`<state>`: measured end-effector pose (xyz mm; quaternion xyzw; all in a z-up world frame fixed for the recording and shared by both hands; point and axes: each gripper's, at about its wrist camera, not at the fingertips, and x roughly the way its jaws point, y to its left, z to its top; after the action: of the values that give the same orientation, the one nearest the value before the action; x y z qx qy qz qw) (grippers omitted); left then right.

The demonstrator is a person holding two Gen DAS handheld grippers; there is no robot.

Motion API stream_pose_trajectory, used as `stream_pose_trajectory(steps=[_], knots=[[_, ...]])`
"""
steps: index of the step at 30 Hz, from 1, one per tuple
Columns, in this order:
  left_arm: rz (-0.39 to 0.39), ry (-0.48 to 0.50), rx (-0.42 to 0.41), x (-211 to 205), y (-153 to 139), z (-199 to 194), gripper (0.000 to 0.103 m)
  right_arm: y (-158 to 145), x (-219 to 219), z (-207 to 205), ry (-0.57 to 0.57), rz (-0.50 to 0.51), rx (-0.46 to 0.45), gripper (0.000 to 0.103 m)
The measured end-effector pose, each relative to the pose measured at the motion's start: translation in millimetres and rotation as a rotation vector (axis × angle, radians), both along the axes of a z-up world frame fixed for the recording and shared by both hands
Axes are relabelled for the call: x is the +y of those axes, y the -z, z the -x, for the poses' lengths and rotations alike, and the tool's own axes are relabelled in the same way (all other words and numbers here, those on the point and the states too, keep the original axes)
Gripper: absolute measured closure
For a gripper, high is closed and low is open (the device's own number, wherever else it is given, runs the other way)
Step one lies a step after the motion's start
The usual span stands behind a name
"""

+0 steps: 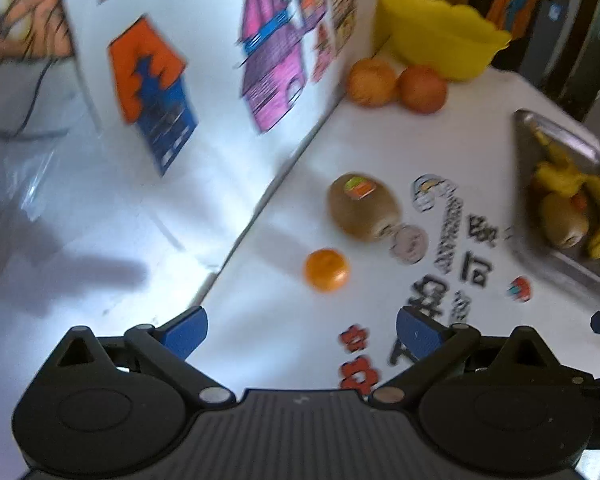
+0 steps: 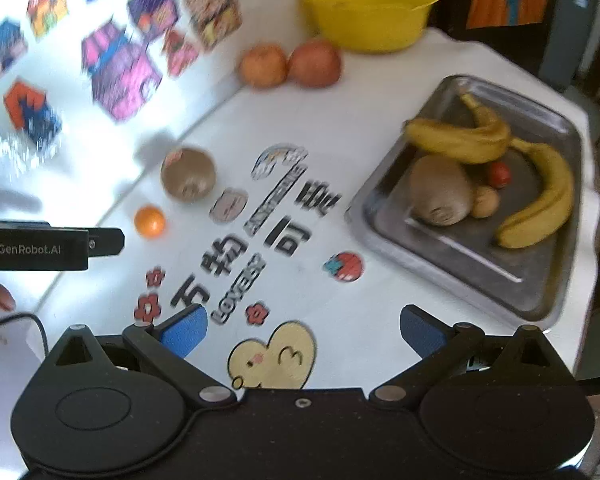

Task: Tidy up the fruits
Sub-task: 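Move both tools back toward the kiwi and small orange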

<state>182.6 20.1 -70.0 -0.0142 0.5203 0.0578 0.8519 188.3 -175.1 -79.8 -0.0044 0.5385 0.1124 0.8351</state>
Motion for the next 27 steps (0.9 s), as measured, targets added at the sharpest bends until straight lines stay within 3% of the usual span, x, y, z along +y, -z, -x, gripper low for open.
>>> stream_pose_trajectory(steps=[6, 15, 27], knots=[[-0.014, -0.041, 0.030, 12.3, 10.1, 5.2, 0.001, 9.9, 20.7, -9.1, -0.055, 0.018, 0.049, 0.001], [-0.015, -0.039, 0.030, 11.6, 16.3, 2.7, 0.001, 6.8, 36.1, -30.4, -0.084, 0.020, 0.017, 0.001], [-0.059, 0.100, -0.008, -14.9, 32.5, -16.6, 0.001, 10.8, 26.5, -80.1, -0.093, -0.065, 0.013, 0.001]])
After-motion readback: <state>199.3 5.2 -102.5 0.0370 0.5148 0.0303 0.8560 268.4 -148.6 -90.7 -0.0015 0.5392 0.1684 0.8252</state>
